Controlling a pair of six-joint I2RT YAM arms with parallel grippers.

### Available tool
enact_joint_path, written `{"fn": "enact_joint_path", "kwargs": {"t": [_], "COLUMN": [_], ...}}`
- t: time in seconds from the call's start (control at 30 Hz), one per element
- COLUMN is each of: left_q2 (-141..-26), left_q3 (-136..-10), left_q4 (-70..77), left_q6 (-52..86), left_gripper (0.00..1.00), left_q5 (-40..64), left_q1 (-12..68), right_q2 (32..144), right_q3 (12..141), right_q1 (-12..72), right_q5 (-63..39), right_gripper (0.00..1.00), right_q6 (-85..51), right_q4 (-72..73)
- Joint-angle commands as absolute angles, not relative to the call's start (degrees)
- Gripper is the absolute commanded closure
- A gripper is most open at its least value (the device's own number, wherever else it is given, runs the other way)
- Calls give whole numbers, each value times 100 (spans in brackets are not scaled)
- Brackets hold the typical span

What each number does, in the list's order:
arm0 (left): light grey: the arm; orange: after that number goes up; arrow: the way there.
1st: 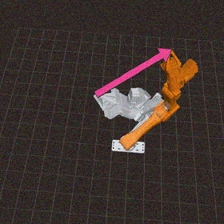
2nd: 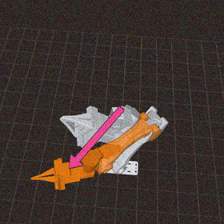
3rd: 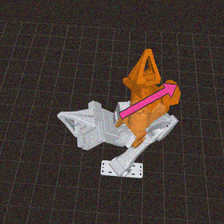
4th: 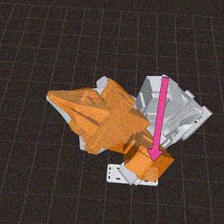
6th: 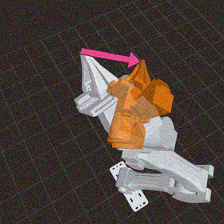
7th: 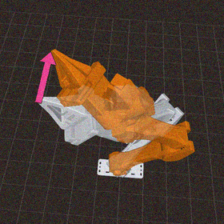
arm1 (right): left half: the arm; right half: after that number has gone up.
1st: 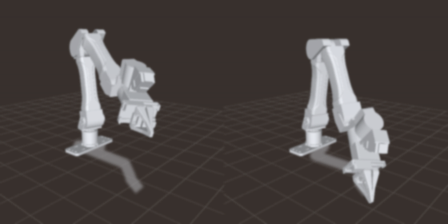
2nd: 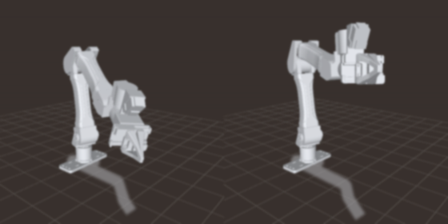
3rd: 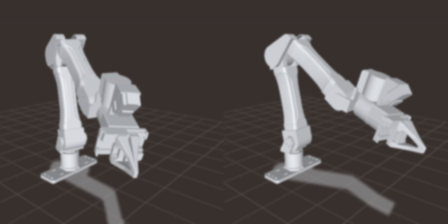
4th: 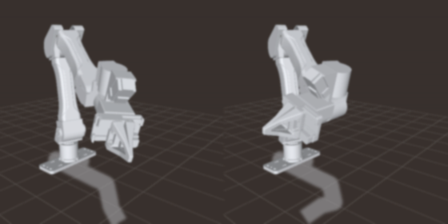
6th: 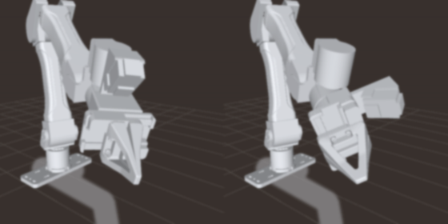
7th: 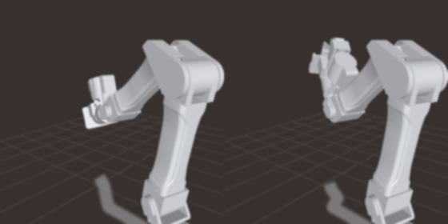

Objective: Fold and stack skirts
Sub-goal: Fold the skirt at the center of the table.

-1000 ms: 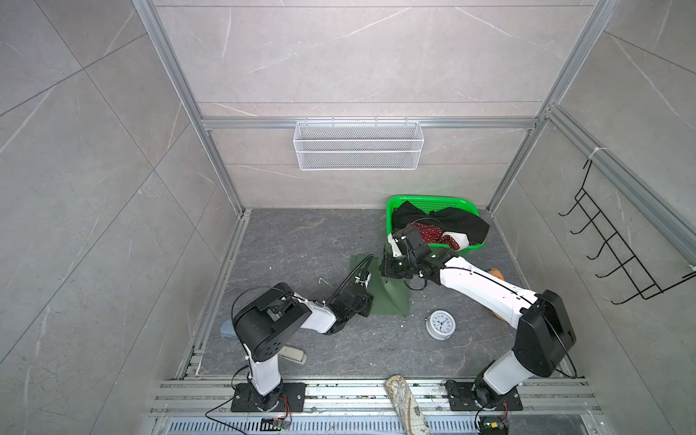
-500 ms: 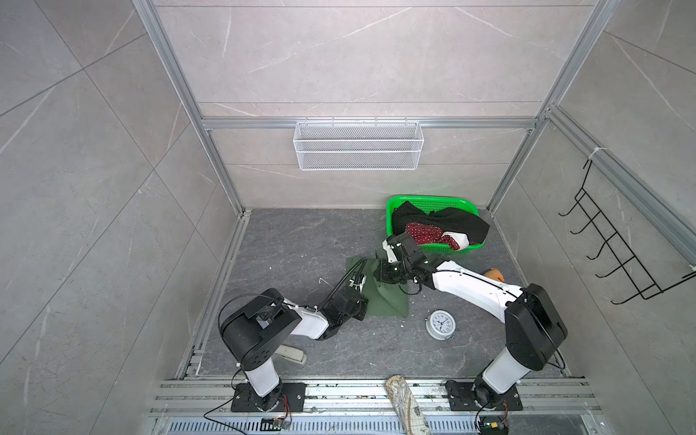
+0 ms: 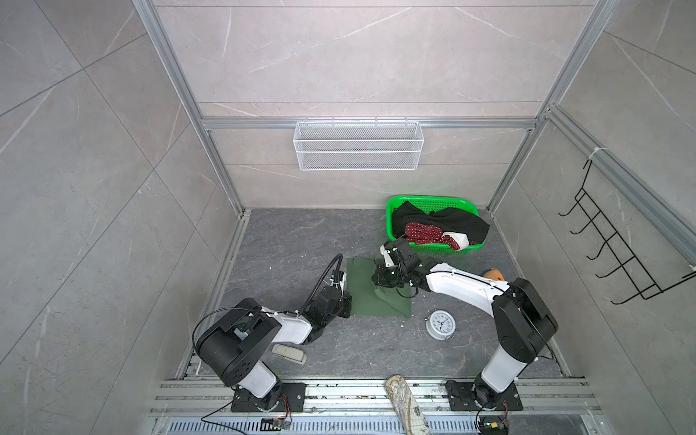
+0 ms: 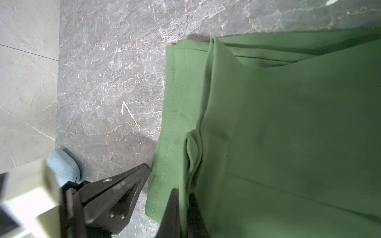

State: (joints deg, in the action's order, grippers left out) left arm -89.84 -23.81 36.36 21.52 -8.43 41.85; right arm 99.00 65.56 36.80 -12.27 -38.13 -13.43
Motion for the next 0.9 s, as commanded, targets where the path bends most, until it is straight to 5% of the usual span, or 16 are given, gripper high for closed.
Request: {"fn": "enact_joint_path", "kwargs": {"t": [0.0,0.87], "left_q2": [-9190,-9764], "left_q3": [-2393,-2452], "left_q4": [4125,4526], "left_q6": [2432,2523], "left_gripper": [100,100], "left_q5": [-673,-580], "left_q1": [4187,4196], "right_q2": [9888,10934], "right_q3": [6549,7364], "right_q1": [3761,4445], "right_q5": [-1193,-945], "right_gripper": [100,99], "right_q6": [-3744,-4254], "right_q4": [-1310,-1569]}}
